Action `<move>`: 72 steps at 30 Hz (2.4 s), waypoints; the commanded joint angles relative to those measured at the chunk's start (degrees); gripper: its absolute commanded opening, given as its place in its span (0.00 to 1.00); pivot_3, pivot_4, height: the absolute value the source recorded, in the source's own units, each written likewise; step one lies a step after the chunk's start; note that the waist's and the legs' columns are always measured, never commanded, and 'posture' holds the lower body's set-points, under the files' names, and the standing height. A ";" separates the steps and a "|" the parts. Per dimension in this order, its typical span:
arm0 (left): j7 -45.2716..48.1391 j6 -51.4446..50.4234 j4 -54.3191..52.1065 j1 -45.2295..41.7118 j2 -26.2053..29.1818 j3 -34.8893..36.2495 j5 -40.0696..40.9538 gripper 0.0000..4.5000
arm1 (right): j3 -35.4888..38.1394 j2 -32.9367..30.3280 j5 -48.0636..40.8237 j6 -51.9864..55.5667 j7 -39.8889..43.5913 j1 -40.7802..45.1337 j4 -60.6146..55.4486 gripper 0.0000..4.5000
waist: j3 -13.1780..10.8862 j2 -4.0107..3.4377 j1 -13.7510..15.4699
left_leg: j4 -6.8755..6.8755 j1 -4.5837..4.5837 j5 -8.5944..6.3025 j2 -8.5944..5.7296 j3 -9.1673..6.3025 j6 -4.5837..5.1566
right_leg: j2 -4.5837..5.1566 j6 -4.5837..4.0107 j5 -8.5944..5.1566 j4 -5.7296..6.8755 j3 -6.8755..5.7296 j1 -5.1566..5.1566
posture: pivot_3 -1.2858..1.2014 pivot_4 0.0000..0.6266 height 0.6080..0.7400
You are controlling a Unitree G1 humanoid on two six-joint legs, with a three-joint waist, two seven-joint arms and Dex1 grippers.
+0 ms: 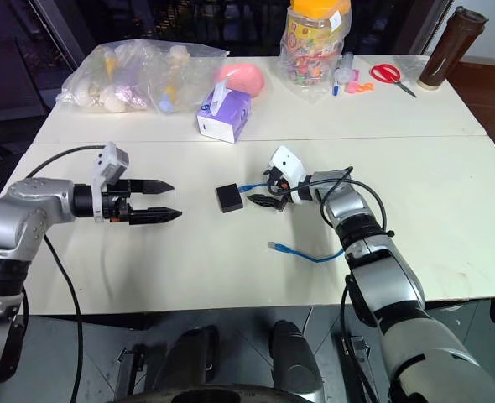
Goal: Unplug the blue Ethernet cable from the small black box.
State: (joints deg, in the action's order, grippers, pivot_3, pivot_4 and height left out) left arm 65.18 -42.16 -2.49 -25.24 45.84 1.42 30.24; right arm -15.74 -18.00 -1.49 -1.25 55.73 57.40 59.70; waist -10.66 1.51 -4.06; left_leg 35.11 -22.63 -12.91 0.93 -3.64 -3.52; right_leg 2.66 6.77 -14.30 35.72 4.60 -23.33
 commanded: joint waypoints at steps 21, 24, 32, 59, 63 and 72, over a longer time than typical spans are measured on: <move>-1.34 2.36 22.81 -16.85 -10.81 5.79 4.85 1.00 | 0.78 -12.44 23.44 -37.30 -29.92 -1.87 -17.55 0.01 | -0.02 0.00 0.93 | 0.07 0.08 0.15 -0.11 -0.16 -0.15 | -0.01 -0.09 0.04 0.34 -0.07 -0.03 | 0.52 0.24 0.99; 3.44 1.17 32.59 -24.62 -14.12 7.29 6.95 1.00 | 2.95 -13.45 22.22 -34.91 -31.12 -5.92 -26.21 0.01 | 0.00 0.03 0.31 | 0.04 0.12 0.15 -0.10 -0.16 -0.15 | -0.03 -0.06 0.02 0.35 -0.06 0.00 | 0.52 0.24 0.99; 10.98 13.38 60.36 -42.44 -22.22 4.87 -0.87 1.00 | 6.12 -14.96 20.76 -26.87 -30.20 -10.78 -39.76 0.01 | -0.01 0.03 0.03 | 0.07 0.14 0.15 -0.11 -0.13 -0.15 | -0.06 -0.04 0.01 0.37 -0.02 0.01 | 0.52 0.24 0.99; 12.76 19.27 70.81 -47.34 -27.66 10.42 -7.85 0.11 | 12.23 -17.46 11.88 0.20 -19.96 -24.94 -61.28 0.69 | -0.02 0.05 0.61 | 0.05 0.07 0.14 -0.13 -0.20 -0.13 | -0.05 0.04 -0.04 0.34 -0.04 0.04 | 0.52 0.24 0.99; 15.42 15.50 69.44 -46.51 -27.98 11.07 -6.61 0.11 | 24.01 -6.84 -11.23 25.23 -23.87 -30.77 -76.21 0.69 | -0.02 0.05 0.57 | 0.05 0.07 0.14 -0.11 -0.21 -0.12 | -0.06 0.04 -0.04 0.39 -0.04 0.02 | 0.52 0.24 0.99; 20.58 4.39 62.89 -45.96 -30.77 13.38 -1.08 0.11 | 35.16 7.73 -43.03 49.06 -38.40 -31.08 -86.67 0.69 | -0.02 0.04 0.83 | 0.08 0.11 0.14 -0.10 -0.35 -0.12 | -0.05 0.00 -0.03 0.45 -0.14 0.10 | 0.52 0.24 0.99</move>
State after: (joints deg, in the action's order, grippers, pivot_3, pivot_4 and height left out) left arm 84.63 -36.09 62.72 -70.45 15.04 13.26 26.97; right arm 17.53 -10.66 -40.87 47.10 19.33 25.02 -25.32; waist -10.68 1.54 -3.23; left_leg 35.19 -22.52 -12.78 0.83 -3.98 -3.64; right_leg 2.62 6.77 -14.32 36.16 4.46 -23.23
